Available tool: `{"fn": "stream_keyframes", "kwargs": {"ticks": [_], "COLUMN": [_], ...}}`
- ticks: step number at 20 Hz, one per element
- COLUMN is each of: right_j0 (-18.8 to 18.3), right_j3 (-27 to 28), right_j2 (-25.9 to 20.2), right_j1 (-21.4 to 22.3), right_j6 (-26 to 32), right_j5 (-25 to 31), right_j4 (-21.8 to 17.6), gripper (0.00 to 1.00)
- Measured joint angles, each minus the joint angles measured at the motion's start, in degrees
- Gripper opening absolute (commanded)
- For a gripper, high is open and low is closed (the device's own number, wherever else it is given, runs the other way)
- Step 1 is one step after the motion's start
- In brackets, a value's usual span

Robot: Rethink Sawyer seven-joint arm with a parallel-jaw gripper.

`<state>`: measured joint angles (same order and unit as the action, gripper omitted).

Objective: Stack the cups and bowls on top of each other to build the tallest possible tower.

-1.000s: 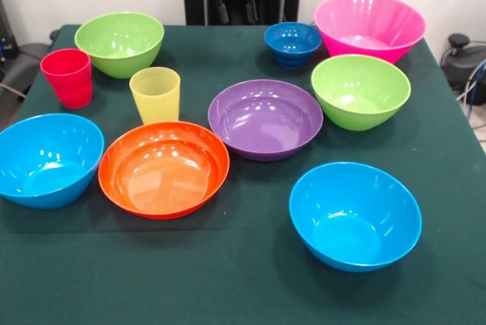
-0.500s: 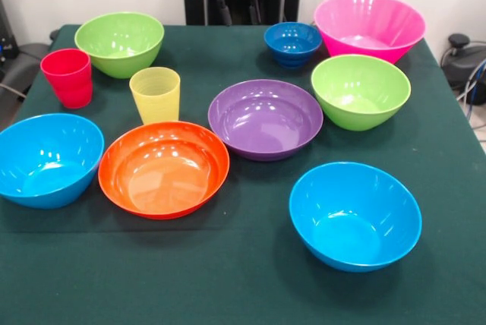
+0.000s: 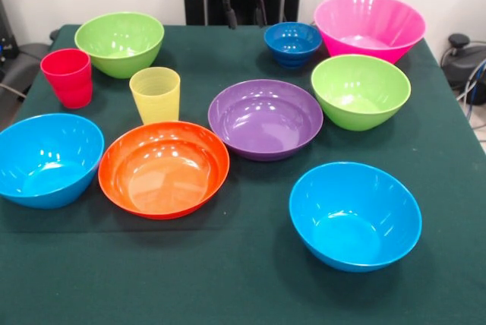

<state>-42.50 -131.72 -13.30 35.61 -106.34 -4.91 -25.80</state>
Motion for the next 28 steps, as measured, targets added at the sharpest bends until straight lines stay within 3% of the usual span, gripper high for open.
{"fn": "stream_keyframes", "kwargs": {"ticks": [28], "right_j0": [-0.47], "right_j3": [-0.02], "right_j2": [-3.05], "right_j1": [-6.25], "right_j6": [0.00], "right_j5": [-2.42], "right_j4": [0.02], "gripper": [1.00]}}
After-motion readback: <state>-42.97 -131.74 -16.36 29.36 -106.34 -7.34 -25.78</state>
